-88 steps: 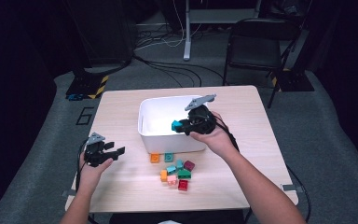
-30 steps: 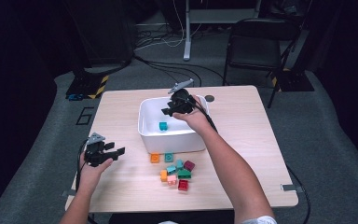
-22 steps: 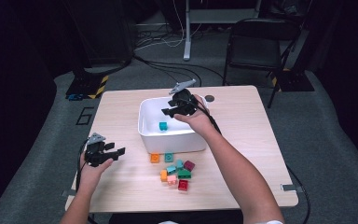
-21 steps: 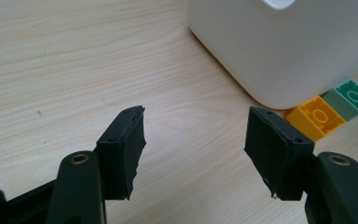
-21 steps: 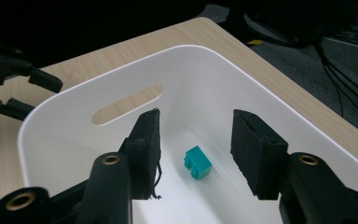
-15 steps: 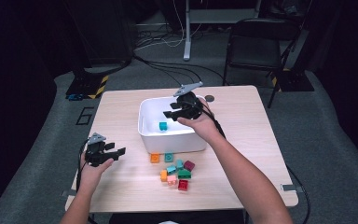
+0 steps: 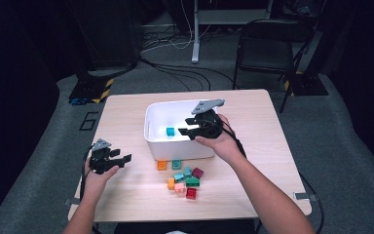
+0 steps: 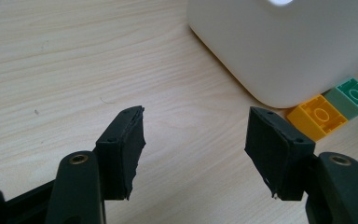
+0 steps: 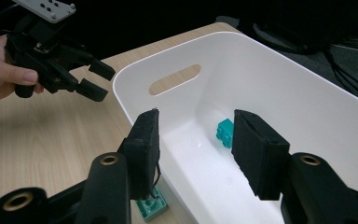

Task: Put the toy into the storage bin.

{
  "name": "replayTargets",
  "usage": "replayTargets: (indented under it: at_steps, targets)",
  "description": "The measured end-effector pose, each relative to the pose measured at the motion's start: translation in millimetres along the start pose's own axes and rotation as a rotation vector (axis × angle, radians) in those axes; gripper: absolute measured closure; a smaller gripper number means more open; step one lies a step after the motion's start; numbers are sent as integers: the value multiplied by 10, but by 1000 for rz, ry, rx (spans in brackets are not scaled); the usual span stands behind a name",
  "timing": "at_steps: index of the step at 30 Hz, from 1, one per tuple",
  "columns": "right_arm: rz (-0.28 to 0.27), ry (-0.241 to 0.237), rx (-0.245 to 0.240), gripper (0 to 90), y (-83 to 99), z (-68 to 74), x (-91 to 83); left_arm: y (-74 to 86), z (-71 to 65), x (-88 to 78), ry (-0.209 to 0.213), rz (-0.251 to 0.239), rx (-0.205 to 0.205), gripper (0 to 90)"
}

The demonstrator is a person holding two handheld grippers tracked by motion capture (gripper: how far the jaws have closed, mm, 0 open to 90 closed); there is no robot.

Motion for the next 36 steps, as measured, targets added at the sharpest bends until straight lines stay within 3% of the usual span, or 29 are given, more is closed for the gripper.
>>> replayTargets:
  at_steps: [16,36]
  targets:
    - [-19,-18,-17,509,293,259,-173,3,-5,2,-1,1,-1,369]
    - [11,-27,-7,507,729,381,9,8,-6,11,-2,-3,-3,369]
Point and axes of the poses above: each handheld gripper's, and its own axes: x roughly forward along the jaws, y roughly out of its underside, z roughly to its left, the point moved 9 cm from there along x, roughly forward along the jaws, and after that the axes turned 9 degrees about z, right-handed, at the moved point
